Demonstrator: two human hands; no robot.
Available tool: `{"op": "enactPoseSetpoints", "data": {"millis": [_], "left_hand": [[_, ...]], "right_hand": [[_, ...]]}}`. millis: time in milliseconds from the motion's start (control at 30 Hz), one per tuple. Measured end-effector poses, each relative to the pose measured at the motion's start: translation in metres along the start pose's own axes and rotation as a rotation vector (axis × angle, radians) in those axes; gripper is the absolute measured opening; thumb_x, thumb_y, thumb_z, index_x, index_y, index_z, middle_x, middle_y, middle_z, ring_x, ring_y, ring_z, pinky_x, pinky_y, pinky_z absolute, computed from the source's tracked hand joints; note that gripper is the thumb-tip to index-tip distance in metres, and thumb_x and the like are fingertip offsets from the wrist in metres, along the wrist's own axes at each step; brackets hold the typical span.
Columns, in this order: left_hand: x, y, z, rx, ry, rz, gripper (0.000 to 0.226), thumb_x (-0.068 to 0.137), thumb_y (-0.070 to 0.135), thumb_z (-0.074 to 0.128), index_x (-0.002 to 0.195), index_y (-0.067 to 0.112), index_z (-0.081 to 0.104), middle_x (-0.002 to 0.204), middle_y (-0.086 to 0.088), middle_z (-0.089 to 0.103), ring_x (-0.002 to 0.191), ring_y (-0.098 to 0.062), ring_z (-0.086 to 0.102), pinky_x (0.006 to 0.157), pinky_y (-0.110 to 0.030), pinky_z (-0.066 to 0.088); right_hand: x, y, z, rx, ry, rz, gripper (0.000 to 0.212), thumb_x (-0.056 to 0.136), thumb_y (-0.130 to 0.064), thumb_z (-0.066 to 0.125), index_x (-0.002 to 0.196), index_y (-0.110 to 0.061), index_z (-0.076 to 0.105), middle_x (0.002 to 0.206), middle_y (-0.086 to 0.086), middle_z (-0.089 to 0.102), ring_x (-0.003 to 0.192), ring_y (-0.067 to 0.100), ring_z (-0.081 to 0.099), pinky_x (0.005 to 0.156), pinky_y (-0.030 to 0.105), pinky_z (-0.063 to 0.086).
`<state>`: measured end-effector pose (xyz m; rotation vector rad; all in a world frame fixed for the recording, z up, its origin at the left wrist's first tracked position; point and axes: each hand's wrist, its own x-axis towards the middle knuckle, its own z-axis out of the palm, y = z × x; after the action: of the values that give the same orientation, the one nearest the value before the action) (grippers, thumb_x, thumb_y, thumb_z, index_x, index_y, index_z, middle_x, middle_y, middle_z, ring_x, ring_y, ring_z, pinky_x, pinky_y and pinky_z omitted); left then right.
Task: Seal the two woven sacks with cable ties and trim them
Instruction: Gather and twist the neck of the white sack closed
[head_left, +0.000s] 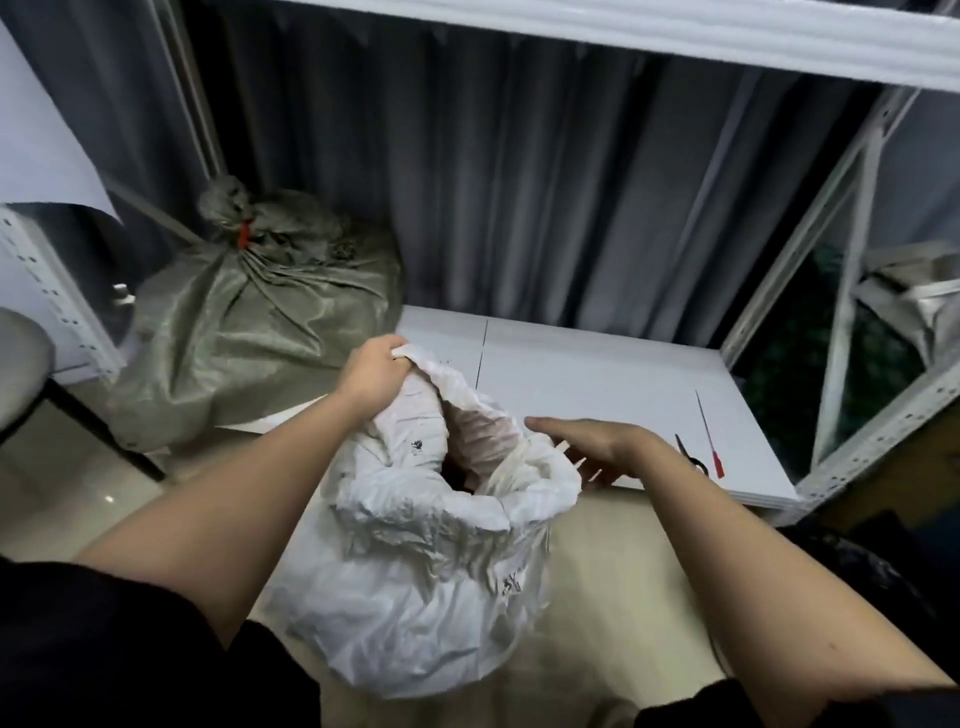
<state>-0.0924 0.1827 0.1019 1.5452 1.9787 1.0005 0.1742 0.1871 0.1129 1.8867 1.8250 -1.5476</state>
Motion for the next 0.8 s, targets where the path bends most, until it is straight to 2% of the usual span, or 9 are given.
{"op": "enactPoseSetpoints", "data": {"millis": [100, 167, 233, 367, 467, 567, 700, 733, 800], "left_hand": [[0.006, -0.001, 0.004, -0.002, -0.026, 0.000, 0.018, 0.087, 0.012, 0.050, 0.090, 0.010, 0.068, 0.097, -0.013, 0.070, 0.097, -0.031, 0.060, 0.080, -0.033, 0.044], [0.006, -0.001, 0.003, -0.004, -0.039, 0.023, 0.017, 0.086, 0.011, 0.051, 0.086, 0.011, 0.067, 0.094, -0.013, 0.070, 0.096, -0.032, 0.061, 0.079, -0.034, 0.044], [0.006, -0.003, 0.001, 0.005, -0.051, 0.054, 0.015, 0.085, 0.011, 0.051, 0.081, 0.013, 0.065, 0.089, -0.011, 0.070, 0.093, -0.031, 0.061, 0.075, -0.033, 0.043], [0.003, -0.008, -0.006, -0.021, -0.043, 0.084, 0.011, 0.075, 0.025, 0.051, 0.080, 0.022, 0.060, 0.084, -0.003, 0.068, 0.087, -0.028, 0.062, 0.079, -0.039, 0.047], [-0.002, -0.016, -0.011, -0.046, -0.036, 0.089, 0.019, 0.073, 0.025, 0.047, 0.090, 0.027, 0.056, 0.086, -0.009, 0.067, 0.085, -0.032, 0.061, 0.082, -0.045, 0.048], [-0.005, -0.025, -0.017, 0.016, -0.078, 0.134, 0.039, 0.071, 0.024, 0.042, 0.105, 0.040, 0.054, 0.098, -0.011, 0.069, 0.092, -0.031, 0.063, 0.088, -0.046, 0.050], [-0.004, -0.033, -0.025, 0.071, -0.082, 0.154, 0.041, 0.082, 0.016, 0.042, 0.109, 0.040, 0.060, 0.115, 0.004, 0.068, 0.107, -0.021, 0.061, 0.095, -0.039, 0.048], [-0.004, -0.034, -0.026, 0.064, -0.070, 0.153, 0.040, 0.084, 0.013, 0.042, 0.109, 0.037, 0.063, 0.118, 0.008, 0.066, 0.111, -0.017, 0.059, 0.097, -0.036, 0.046], [-0.006, -0.035, -0.029, 0.043, -0.067, 0.151, 0.039, 0.085, 0.009, 0.042, 0.107, 0.030, 0.066, 0.116, 0.009, 0.066, 0.112, -0.013, 0.058, 0.097, -0.031, 0.044]], "right_hand": [[0.032, 0.019, 0.010, -0.078, 0.243, 0.029, 0.036, 0.089, -0.039, 0.052, 0.071, -0.007, 0.049, 0.045, 0.002, 0.053, 0.033, 0.013, 0.045, 0.043, 0.016, 0.036], [0.051, 0.038, 0.022, -0.039, 0.311, 0.041, 0.033, 0.088, -0.032, 0.055, 0.095, 0.000, 0.052, 0.071, 0.010, 0.060, 0.053, 0.019, 0.053, 0.051, 0.023, 0.043], [0.069, 0.060, 0.039, 0.135, 0.263, 0.045, 0.054, 0.085, -0.031, 0.061, 0.125, 0.000, 0.042, 0.104, 0.012, 0.054, 0.082, 0.024, 0.054, 0.064, 0.029, 0.045], [0.119, 0.103, 0.078, 0.250, 0.286, 0.071, 0.080, 0.072, -0.034, 0.059, 0.141, -0.002, 0.034, 0.138, 0.013, 0.048, 0.121, 0.033, 0.050, 0.096, 0.036, 0.046], [0.186, 0.146, 0.102, 0.263, 0.272, 0.077, 0.066, 0.082, -0.020, 0.059, 0.141, -0.001, 0.035, 0.137, 0.021, 0.049, 0.123, 0.037, 0.049, 0.104, 0.044, 0.042], [0.187, 0.140, 0.108, 0.235, 0.253, 0.079, 0.073, 0.070, -0.023, 0.067, 0.135, 0.000, 0.043, 0.131, 0.020, 0.054, 0.119, 0.035, 0.054, 0.101, 0.044, 0.046], [0.133, 0.093, 0.089, 0.209, 0.312, 0.087, 0.030, 0.079, 0.007, 0.062, 0.108, 0.014, 0.062, 0.092, 0.021, 0.068, 0.094, 0.031, 0.065, 0.066, 0.034, 0.050], [0.119, 0.081, 0.086, 0.232, 0.320, 0.076, 0.020, 0.082, 0.005, 0.060, 0.099, 0.014, 0.065, 0.083, 0.019, 0.067, 0.090, 0.029, 0.063, 0.064, 0.031, 0.046], [0.102, 0.068, 0.084, 0.261, 0.290, 0.021, 0.024, 0.084, -0.012, 0.063, 0.102, 0.005, 0.066, 0.097, 0.019, 0.067, 0.097, 0.028, 0.060, 0.077, 0.036, 0.047]]}}
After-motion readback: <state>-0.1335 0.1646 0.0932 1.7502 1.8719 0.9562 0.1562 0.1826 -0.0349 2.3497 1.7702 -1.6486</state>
